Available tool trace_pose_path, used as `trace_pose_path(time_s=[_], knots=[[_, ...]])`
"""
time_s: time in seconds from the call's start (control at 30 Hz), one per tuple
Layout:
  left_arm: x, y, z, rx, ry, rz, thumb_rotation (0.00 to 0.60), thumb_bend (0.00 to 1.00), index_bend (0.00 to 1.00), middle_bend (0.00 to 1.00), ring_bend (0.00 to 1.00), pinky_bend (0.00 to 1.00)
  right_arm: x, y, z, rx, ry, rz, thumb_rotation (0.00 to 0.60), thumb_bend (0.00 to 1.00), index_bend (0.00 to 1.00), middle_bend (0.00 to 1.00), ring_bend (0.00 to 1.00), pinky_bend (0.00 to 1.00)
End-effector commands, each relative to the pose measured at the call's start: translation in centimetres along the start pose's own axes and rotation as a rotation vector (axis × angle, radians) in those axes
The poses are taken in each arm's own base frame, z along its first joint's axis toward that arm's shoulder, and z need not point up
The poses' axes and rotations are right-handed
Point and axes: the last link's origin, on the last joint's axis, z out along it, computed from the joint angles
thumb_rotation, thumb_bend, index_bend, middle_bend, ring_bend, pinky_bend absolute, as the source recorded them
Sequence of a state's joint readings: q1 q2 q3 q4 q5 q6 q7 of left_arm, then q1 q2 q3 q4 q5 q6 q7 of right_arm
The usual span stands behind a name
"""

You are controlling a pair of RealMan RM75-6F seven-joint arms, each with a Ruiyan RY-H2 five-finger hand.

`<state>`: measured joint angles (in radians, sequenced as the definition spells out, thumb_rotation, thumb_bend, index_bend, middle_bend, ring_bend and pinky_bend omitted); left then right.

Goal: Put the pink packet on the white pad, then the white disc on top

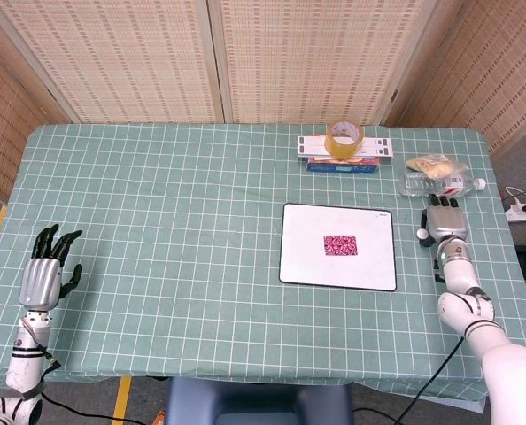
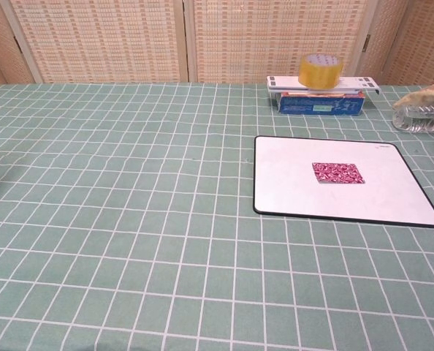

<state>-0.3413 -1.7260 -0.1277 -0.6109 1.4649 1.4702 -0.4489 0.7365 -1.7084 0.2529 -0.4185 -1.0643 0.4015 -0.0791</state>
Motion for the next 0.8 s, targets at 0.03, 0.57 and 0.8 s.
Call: trace_pose_path(time_s=[0.03,0.57,0.8], knots=[[0.1,0.0,0.0,-0.001,0.004,-0.003,0.6,0.39,0.17,0.22,0.0,0.0,0.7,-0.5,-0.2,0.028,0.027,0.014,0.6,0.26,0.55,0.0,0.0,0.0],[0.5,-0.4,0.1,0.01,0.018,-0.025,0.6,0.39,0.17,0.22,0.0,0.0,3.3,-9.7,-4.3,0.285,0.081,0.066,0.6,0.3,0.54,0.0,0.0,0.0],[0.5,-0.6,0.1,0.021,0.012,-0.029,0.6,0.39,0.17,0.22,0.0,0.0,2.6,-13.0,-5.2,0.321,0.051,0.044,0.6,0.29,0.54,0.0,0.0,0.0]])
